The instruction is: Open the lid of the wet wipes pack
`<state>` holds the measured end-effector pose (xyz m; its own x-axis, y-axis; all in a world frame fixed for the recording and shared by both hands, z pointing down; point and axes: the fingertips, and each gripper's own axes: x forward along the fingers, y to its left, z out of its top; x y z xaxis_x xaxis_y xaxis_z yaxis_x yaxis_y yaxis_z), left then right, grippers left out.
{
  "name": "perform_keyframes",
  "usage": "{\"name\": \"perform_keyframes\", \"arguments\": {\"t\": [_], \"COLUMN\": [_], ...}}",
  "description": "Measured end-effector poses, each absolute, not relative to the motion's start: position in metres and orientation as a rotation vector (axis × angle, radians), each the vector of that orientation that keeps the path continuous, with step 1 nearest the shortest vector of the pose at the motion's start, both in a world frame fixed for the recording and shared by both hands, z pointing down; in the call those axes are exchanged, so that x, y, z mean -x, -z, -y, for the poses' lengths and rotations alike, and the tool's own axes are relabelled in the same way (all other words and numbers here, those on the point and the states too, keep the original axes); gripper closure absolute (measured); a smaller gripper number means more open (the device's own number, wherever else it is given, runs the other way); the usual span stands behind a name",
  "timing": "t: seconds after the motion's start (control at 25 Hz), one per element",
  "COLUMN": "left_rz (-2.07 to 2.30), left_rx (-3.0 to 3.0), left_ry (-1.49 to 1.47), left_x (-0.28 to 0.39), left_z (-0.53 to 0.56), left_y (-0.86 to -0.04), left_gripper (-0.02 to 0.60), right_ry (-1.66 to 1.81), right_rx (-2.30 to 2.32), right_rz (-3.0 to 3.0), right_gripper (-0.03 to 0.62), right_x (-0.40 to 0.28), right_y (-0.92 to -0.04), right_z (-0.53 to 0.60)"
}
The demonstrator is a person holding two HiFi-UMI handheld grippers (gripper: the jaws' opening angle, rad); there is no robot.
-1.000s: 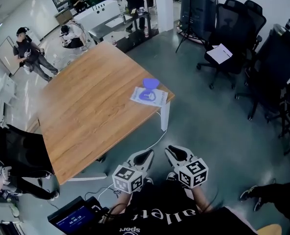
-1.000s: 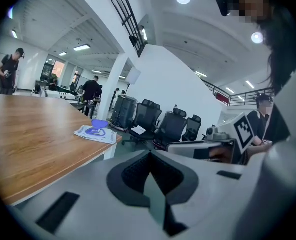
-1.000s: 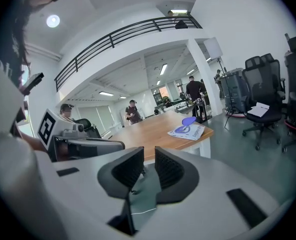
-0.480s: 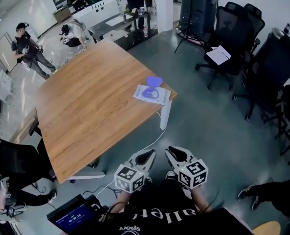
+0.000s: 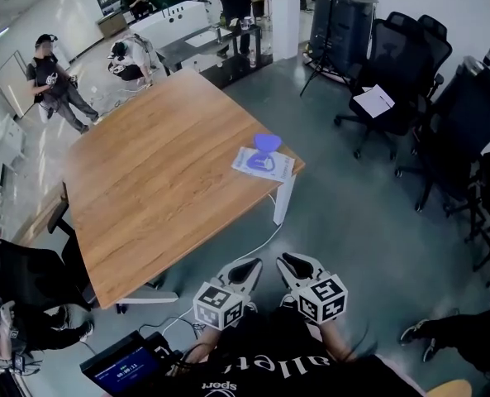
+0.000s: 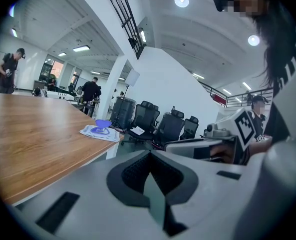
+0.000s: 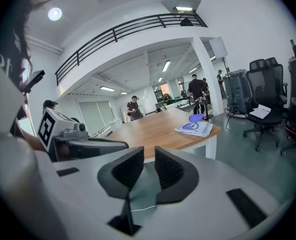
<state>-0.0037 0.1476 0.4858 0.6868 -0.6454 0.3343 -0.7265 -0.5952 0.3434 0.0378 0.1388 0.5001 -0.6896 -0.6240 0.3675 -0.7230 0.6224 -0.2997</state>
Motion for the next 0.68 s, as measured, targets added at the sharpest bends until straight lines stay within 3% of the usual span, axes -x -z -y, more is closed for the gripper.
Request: {"name": "perform_keyframes", "arguments": {"t": [0.68], "left_rz": [1.033], "left_rx": [-2.455], "left_ry": [-0.259], "left_x": [-0.004], "left_z": [-0.152], "left_y": [-0.489], "left_gripper": [0.581], "right_ry": [-0.575], "right_rx": [-1.078], "right_rz": [2.596], "right_gripper": [0.520], "right_x": [-0.038], "right_y": [-0.499], "right_z": [-0.148]}}
